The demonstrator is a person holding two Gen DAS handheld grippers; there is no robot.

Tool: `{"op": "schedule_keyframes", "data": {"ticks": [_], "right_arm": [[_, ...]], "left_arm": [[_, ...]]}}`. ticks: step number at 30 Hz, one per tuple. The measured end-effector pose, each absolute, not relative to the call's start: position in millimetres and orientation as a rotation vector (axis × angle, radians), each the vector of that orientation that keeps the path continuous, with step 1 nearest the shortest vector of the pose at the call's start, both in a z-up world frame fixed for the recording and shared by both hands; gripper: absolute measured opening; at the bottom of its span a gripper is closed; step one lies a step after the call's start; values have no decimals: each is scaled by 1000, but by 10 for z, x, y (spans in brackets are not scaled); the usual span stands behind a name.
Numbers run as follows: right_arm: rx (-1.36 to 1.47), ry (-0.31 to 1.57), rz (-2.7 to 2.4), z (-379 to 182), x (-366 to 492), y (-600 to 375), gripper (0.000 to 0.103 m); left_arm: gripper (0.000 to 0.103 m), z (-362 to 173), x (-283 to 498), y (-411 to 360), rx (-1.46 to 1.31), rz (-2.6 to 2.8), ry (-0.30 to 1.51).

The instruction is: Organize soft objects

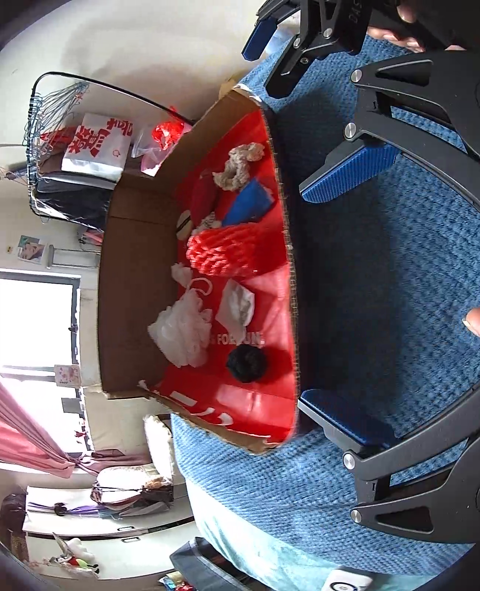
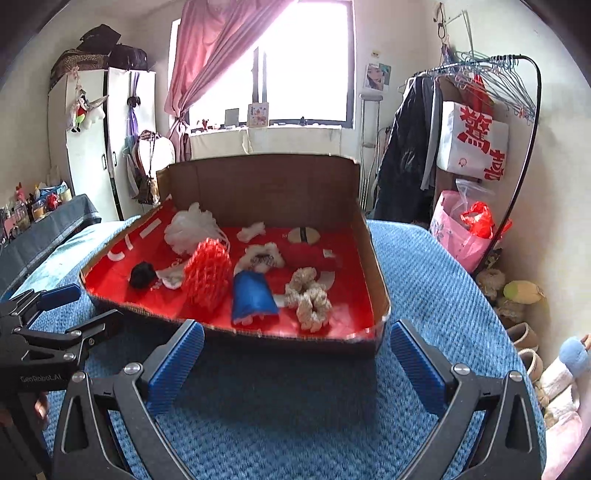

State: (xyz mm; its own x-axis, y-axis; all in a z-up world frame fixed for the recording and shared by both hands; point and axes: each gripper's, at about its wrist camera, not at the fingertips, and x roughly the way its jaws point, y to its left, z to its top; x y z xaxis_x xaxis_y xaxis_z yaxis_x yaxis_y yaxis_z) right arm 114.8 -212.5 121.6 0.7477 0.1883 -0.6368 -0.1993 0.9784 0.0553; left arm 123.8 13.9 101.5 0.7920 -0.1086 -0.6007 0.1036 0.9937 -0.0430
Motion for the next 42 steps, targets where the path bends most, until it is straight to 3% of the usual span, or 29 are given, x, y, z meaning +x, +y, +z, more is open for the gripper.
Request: {"op": "schedule_keyframes", "data": {"ticks": [12,42], "right_arm": [[-44,962,135,522,1175,-2177,103],[-33,1015,139,442,1326,-2126,103]], "left_arm": [[103,419,1063,20,22,-67,856],[103,297,1209,-23,27,5,923]]}}
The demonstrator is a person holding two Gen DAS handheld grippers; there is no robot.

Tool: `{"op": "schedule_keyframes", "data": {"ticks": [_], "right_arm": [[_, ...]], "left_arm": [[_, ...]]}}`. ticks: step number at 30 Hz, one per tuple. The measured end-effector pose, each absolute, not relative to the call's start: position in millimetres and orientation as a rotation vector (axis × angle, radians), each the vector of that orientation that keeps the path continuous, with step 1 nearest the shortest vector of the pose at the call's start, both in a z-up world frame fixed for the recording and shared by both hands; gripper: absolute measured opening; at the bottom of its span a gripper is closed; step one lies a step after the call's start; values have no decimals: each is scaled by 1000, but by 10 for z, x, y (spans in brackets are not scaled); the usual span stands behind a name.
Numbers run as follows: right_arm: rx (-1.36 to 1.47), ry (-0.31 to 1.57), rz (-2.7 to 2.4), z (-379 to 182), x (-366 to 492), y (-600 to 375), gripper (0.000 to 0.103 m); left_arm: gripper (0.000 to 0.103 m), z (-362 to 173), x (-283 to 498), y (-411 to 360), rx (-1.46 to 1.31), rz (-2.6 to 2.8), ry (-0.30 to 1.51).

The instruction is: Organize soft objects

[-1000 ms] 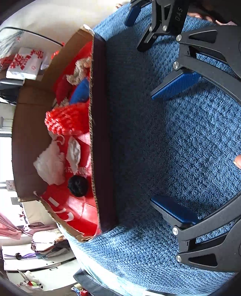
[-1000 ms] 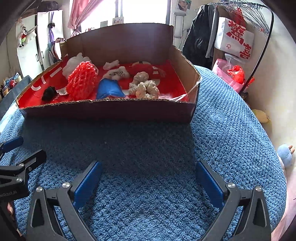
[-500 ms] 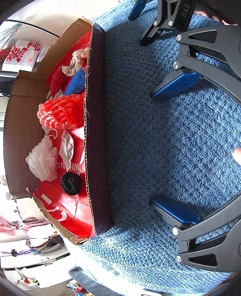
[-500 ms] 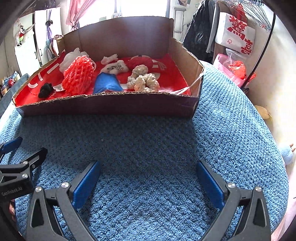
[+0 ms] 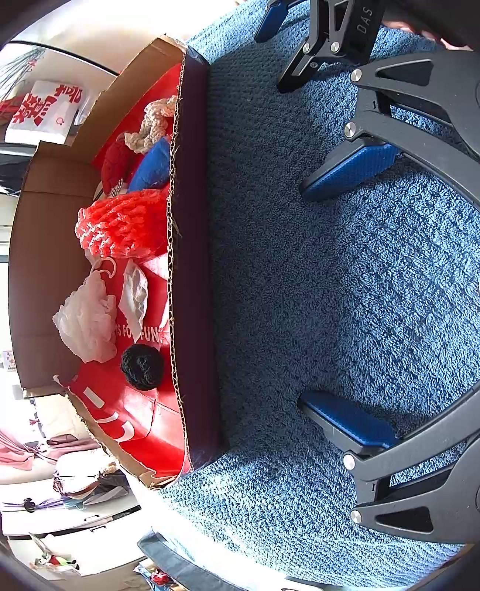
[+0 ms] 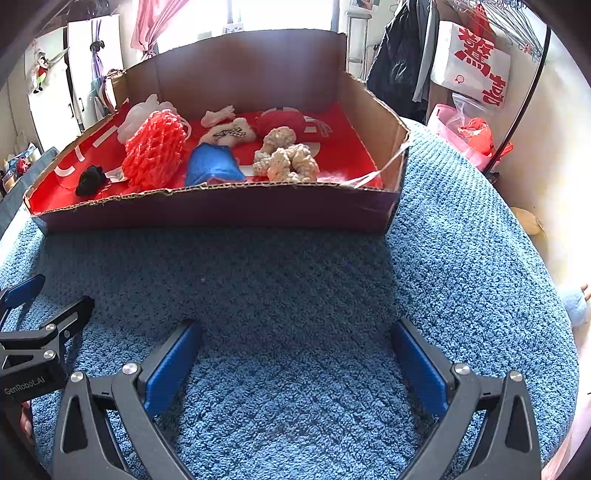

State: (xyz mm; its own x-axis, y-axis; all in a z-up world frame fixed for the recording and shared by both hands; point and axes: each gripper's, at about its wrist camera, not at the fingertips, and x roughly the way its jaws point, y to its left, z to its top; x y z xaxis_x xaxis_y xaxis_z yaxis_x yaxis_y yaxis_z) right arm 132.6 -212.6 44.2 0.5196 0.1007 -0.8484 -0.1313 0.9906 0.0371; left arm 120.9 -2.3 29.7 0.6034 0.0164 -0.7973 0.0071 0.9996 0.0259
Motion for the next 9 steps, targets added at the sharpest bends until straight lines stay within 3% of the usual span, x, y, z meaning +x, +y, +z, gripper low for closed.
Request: {"op": "schedule_keyframes", "data": {"ticks": [9], "right_arm": [[-33,1015,139,442,1327,-2125,103]], "left_arm": [[103,303,1208,-25,26,4,923]]}}
